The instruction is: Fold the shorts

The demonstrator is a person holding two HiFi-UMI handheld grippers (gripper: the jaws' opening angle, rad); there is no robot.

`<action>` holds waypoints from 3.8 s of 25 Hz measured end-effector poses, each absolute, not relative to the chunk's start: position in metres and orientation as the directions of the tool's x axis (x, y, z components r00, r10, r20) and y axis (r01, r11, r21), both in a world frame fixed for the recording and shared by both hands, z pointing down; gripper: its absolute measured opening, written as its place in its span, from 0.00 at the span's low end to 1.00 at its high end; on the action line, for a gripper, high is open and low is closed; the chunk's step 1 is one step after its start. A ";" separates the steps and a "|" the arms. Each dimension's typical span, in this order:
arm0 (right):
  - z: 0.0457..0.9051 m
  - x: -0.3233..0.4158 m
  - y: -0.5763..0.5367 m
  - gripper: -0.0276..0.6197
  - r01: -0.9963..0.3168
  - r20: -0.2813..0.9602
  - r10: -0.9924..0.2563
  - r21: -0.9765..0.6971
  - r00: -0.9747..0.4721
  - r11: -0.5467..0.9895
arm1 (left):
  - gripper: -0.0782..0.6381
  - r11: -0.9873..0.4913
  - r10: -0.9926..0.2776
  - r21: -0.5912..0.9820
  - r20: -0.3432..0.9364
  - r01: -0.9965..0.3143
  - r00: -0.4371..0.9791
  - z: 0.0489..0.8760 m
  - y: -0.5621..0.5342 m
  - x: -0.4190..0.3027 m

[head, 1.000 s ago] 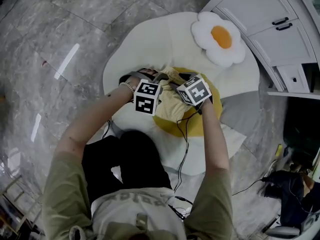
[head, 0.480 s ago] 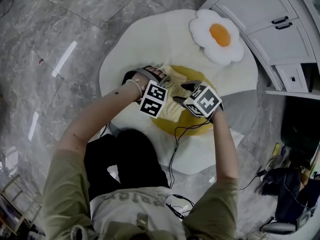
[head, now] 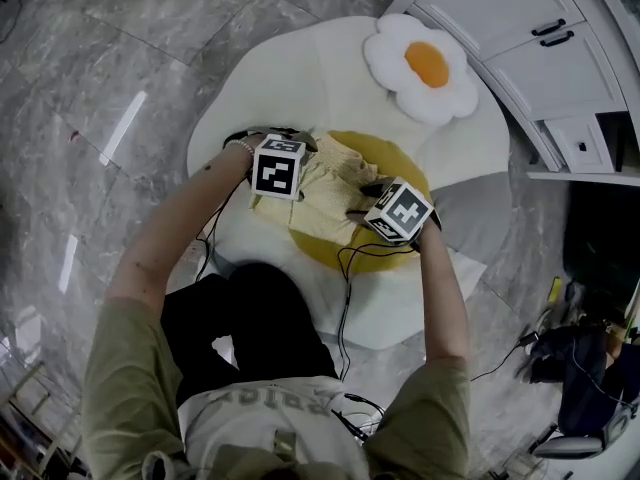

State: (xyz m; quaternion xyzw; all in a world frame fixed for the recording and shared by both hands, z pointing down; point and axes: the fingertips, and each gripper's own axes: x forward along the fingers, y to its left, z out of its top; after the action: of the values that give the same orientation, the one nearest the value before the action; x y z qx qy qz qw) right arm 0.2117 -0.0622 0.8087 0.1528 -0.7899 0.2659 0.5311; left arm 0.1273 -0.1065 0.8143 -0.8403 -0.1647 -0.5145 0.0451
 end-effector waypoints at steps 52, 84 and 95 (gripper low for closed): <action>0.059 0.238 0.080 0.07 -0.973 0.049 -0.976 0.105 0.211 -0.205 | 0.13 -0.546 -0.834 -0.002 0.096 -0.838 0.543 0.106 -0.049 -0.049; -0.061 0.255 0.189 0.07 -0.985 -0.112 -0.992 0.155 0.056 -0.073 | 0.13 -0.469 -0.875 -0.098 -0.081 -0.878 0.477 -0.048 0.111 -0.009; -0.069 0.250 0.181 0.07 -0.987 -0.142 -0.989 0.151 0.028 -0.049 | 0.13 -0.472 -0.863 -0.148 -0.123 -0.869 0.490 -0.062 0.107 0.007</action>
State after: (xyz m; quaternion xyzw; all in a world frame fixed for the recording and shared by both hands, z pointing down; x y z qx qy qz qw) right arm 0.2496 0.1808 -0.0693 0.7168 -0.6895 -0.1043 0.0051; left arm 0.0073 0.1070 -0.0619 -0.8577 0.5049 0.0156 0.0956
